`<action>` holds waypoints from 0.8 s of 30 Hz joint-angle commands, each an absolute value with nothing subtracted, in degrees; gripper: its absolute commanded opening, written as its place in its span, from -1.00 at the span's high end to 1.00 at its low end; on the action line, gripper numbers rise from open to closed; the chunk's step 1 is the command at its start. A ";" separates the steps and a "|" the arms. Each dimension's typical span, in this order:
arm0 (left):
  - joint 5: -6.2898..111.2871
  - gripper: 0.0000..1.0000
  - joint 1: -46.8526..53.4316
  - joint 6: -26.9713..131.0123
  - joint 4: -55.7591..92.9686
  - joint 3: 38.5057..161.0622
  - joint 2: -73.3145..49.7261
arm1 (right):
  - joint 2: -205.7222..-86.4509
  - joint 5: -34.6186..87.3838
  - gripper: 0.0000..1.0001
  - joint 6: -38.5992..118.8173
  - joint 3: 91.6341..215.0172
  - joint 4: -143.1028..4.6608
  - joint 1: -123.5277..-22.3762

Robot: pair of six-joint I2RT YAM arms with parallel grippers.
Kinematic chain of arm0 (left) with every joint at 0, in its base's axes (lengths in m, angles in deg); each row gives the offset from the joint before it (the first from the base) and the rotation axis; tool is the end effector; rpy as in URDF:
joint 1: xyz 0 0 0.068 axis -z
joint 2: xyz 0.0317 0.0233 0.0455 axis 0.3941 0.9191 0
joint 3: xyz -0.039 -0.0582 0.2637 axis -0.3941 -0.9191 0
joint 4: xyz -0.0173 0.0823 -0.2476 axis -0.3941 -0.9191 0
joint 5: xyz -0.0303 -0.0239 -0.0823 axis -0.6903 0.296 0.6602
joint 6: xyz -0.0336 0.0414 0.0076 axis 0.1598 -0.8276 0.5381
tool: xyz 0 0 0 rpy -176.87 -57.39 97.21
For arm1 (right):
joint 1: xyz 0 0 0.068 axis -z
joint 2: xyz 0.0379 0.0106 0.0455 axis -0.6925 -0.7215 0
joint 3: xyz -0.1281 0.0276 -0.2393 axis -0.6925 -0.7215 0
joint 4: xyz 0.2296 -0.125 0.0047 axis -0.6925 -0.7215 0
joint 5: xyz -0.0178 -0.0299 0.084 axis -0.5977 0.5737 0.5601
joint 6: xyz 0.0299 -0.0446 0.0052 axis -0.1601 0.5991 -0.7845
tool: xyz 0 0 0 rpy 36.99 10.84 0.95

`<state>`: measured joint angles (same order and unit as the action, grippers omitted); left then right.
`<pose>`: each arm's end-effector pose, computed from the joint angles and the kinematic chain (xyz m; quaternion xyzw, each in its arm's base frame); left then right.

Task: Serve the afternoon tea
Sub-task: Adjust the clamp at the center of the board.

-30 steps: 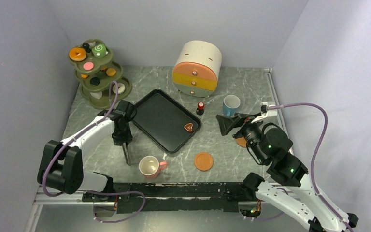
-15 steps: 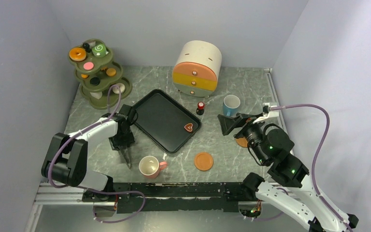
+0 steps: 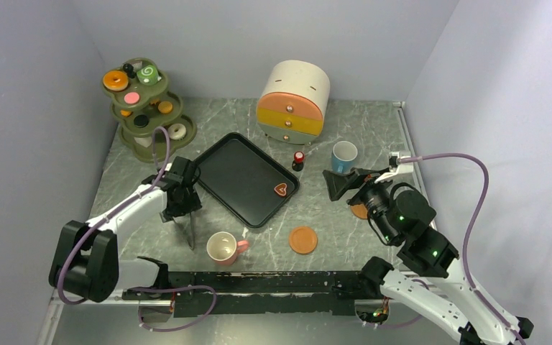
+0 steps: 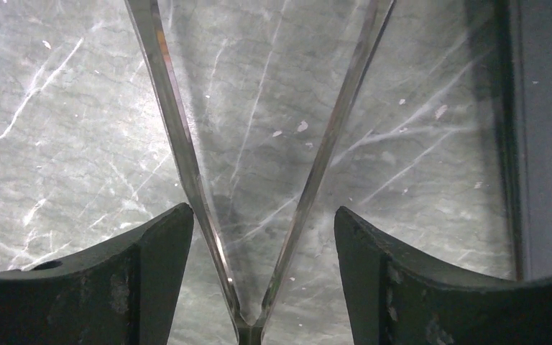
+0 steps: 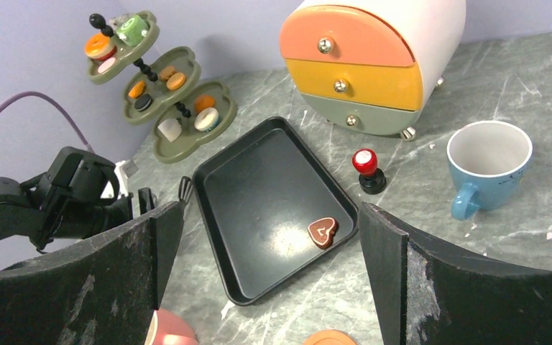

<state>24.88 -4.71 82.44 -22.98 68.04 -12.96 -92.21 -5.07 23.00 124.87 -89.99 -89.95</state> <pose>0.2087 -0.0574 0.1782 -0.2225 0.9499 0.0716 0.2075 0.0807 0.0632 0.3716 0.0066 0.7149 0.2713 0.6444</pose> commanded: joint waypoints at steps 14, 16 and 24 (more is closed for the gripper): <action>27.80 -0.64 -8.71 80.63 -12.91 61.50 -16.20 | -91.29 -6.53 -0.91 24.12 127.09 -91.01 -89.69; 27.57 -0.61 -8.71 80.47 -12.69 61.31 -14.40 | -91.36 -6.05 -0.91 23.94 127.01 -90.78 -89.70; 27.01 -0.38 -8.71 80.94 -11.72 60.47 -14.58 | -91.82 -6.06 -0.91 23.55 126.60 -90.47 -89.67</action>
<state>27.72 -8.38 80.73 -14.09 61.50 -14.12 -91.88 -5.49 23.20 125.68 -90.80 -89.95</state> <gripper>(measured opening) 0.713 0.956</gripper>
